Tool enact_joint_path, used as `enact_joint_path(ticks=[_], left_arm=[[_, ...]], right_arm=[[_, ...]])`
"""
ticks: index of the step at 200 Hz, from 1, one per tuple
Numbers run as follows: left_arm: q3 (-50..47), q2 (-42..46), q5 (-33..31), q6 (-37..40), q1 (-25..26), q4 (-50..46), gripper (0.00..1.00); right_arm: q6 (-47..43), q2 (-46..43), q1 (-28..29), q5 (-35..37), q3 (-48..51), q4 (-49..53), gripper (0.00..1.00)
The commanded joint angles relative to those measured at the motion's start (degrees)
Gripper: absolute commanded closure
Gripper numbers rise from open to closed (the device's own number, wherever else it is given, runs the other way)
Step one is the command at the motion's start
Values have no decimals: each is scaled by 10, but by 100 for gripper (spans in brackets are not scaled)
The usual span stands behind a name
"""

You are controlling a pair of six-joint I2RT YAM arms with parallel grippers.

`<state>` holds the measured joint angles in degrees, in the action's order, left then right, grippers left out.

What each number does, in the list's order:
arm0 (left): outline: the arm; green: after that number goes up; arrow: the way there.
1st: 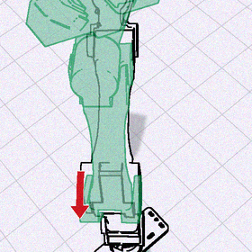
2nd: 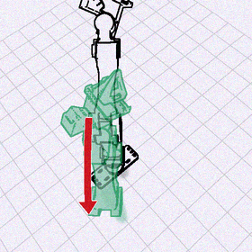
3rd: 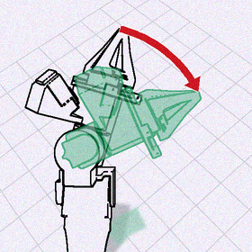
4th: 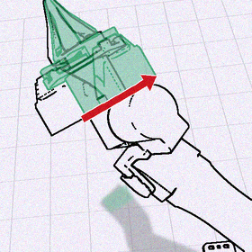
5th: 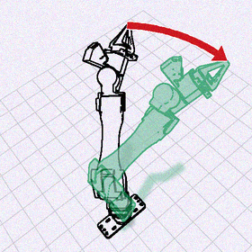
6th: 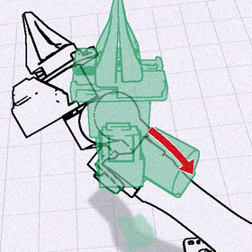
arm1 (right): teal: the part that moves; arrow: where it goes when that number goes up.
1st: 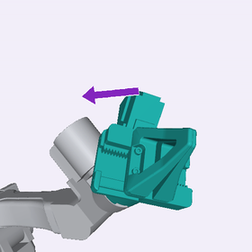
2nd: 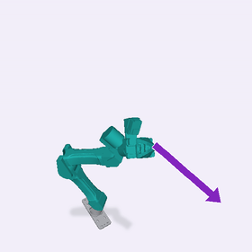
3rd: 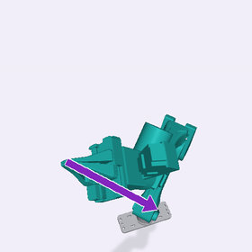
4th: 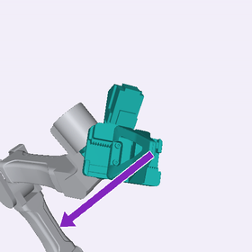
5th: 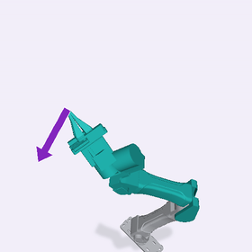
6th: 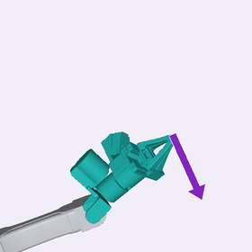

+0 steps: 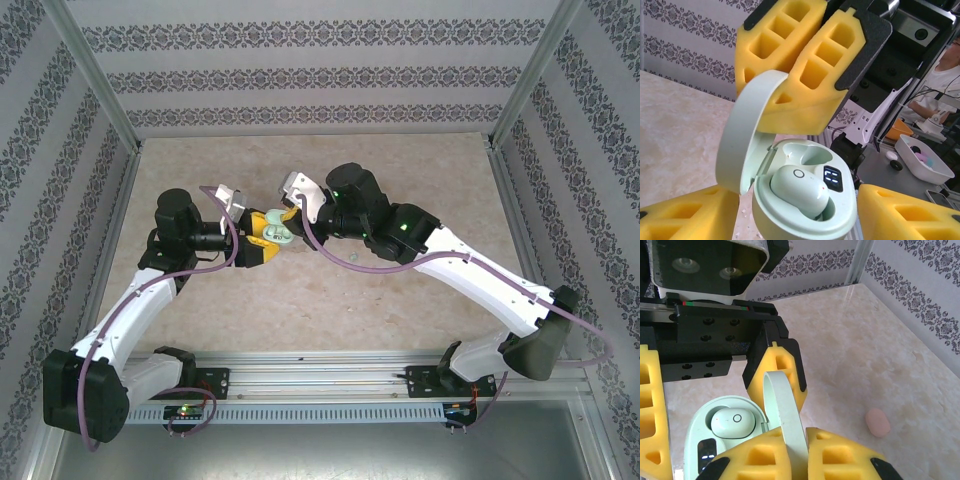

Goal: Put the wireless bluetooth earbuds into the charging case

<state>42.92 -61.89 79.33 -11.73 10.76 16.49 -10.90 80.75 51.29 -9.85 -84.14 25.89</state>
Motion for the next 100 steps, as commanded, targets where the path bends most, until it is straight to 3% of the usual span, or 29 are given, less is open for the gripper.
enact_joint_path(ticks=[1, 100], left_arm=[[6, -1, 15, -14, -4, 38, 36], [0, -5, 18, -29, -4, 61, 38]], right_arm=[[-9, -2, 7, 3, -1, -1, 100], [-9, 5, 10, 4, -5, 4, 100]])
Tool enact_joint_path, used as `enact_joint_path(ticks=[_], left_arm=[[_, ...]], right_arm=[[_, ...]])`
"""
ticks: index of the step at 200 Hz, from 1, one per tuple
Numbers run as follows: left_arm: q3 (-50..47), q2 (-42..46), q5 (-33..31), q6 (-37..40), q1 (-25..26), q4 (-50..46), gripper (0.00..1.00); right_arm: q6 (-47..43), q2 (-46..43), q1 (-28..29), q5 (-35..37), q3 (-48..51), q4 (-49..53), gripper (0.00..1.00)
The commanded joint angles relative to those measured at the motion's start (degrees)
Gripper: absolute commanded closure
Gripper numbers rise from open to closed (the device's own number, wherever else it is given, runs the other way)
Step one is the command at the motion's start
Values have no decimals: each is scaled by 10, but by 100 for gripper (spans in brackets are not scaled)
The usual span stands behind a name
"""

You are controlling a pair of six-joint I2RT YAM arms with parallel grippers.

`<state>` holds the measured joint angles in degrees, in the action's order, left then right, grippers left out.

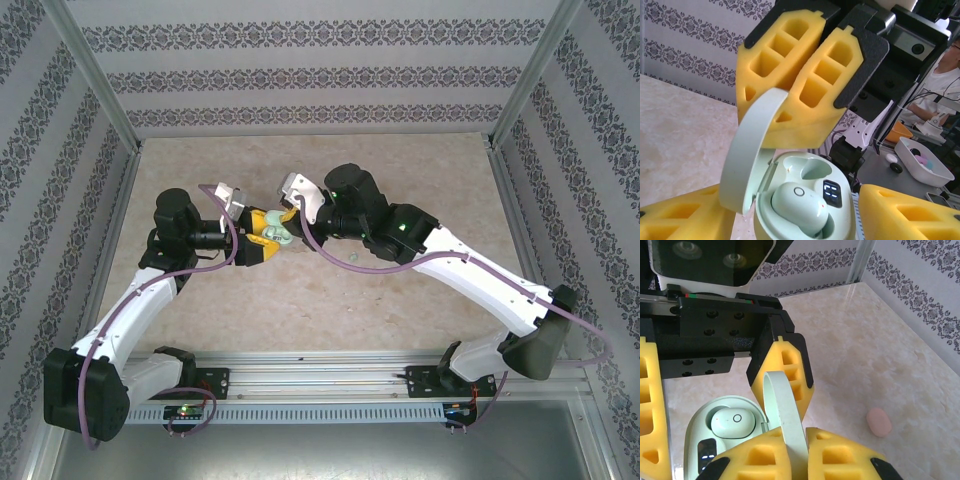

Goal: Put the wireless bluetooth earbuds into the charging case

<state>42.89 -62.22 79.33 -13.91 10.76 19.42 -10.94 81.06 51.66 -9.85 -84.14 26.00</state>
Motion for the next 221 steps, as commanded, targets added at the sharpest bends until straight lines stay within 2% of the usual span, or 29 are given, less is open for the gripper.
enact_joint_path(ticks=[1, 78, 122, 169, 221], left_arm=[[0, -2, 18, -7, -3, 32, 38], [-3, -5, 21, -6, -4, 33, 64], [3, -5, 16, -6, -4, 19, 69], [6, -2, 6, -6, -5, 9, 69], [11, -3, -7, -2, -9, -13, 69]], right_arm=[[-9, 2, 6, 4, -5, 3, 100], [3, 1, 7, 5, -6, 3, 99], [14, 0, 7, 5, -6, 3, 93], [26, -3, 7, 5, -8, 3, 71], [59, -10, 7, 1, -21, 20, 52]])
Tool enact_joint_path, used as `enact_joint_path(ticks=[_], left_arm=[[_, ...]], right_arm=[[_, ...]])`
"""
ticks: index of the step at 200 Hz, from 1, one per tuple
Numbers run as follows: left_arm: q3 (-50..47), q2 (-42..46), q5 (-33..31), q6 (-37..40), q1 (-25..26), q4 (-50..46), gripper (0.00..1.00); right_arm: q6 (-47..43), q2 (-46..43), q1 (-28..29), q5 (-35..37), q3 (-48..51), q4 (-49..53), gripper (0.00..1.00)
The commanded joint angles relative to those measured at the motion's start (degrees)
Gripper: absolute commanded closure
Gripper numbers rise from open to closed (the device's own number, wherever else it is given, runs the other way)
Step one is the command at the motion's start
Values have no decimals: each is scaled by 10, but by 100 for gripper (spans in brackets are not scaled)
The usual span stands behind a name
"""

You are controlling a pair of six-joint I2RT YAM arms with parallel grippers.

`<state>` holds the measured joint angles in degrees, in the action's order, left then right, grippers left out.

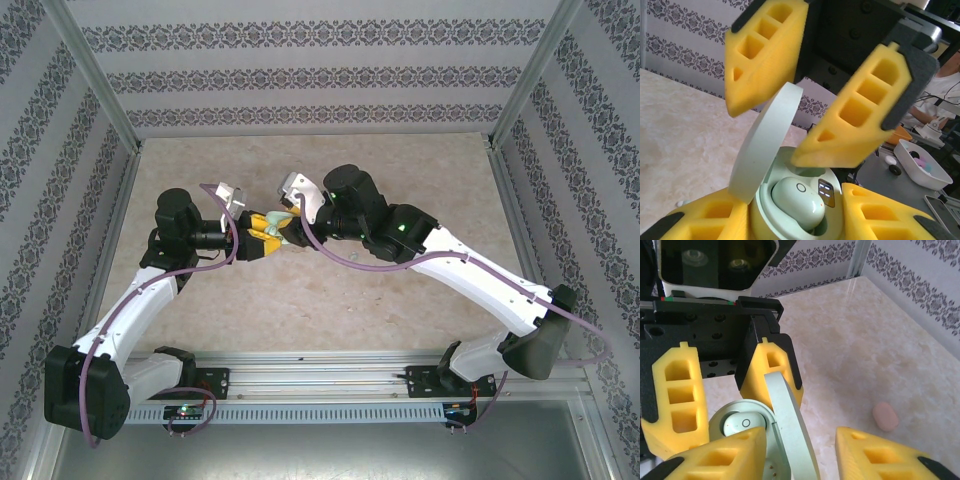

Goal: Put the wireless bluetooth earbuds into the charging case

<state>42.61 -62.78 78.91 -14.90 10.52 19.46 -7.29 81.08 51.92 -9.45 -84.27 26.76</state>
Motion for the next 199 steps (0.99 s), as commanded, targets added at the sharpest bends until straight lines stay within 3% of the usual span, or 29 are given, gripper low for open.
enact_joint_path(ticks=[1, 56, 99, 125, 168, 199], left_arm=[[14, 2, -3, 8, -7, -14, 69], [23, -1, -17, 27, -13, -57, 70], [25, -3, -29, 42, -16, -87, 70], [35, -7, -48, 82, -18, -144, 70], [41, -13, -74, 117, -18, -194, 70], [40, -13, -84, 137, -19, -217, 70]], right_arm=[[23, -10, 5, -3, -20, 13, 52], [93, -25, 0, -23, -27, 23, 43], [205, -45, -11, -33, -34, 34, 43], [298, -65, -41, -29, -26, 49, 44], [487, -89, -132, 38, 38, 142, 45], [556, -59, -167, 17, 101, 170, 48]])
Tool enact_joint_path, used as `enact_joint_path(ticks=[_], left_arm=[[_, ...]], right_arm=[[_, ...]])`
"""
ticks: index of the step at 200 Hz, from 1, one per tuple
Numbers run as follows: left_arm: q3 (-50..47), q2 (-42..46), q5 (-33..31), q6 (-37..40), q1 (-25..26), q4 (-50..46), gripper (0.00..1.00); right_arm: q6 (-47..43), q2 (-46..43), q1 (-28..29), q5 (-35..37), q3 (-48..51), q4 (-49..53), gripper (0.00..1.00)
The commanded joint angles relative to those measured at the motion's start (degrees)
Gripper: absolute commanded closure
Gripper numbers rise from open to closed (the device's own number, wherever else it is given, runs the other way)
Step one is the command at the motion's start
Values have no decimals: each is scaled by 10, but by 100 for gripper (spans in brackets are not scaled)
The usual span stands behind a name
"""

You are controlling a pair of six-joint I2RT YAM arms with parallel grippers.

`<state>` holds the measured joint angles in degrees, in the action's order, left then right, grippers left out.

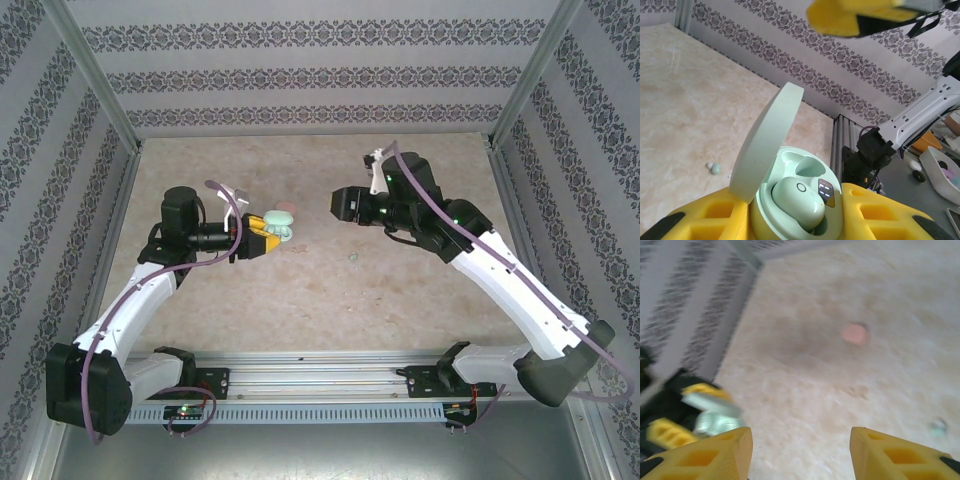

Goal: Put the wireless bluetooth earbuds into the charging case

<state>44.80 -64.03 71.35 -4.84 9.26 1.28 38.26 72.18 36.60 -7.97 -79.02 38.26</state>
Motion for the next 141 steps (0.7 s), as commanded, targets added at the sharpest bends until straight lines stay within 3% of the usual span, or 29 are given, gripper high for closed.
enact_joint_path(ticks=[1, 68, 117, 141], left_arm=[[18, 0, -9, 37, -5, -36, 70], [14, 4, -16, 55, -6, -53, 70], [6, 8, -17, 56, -6, -50, 70], [-1, 9, -17, 50, -6, -40, 70]], right_arm=[[101, 30, -14, 1, 51, 54, 48], [202, 109, -42, -16, 218, -126, 58], [147, 195, -58, -33, 194, -135, 61], [78, 249, -69, -24, 137, -105, 68]])
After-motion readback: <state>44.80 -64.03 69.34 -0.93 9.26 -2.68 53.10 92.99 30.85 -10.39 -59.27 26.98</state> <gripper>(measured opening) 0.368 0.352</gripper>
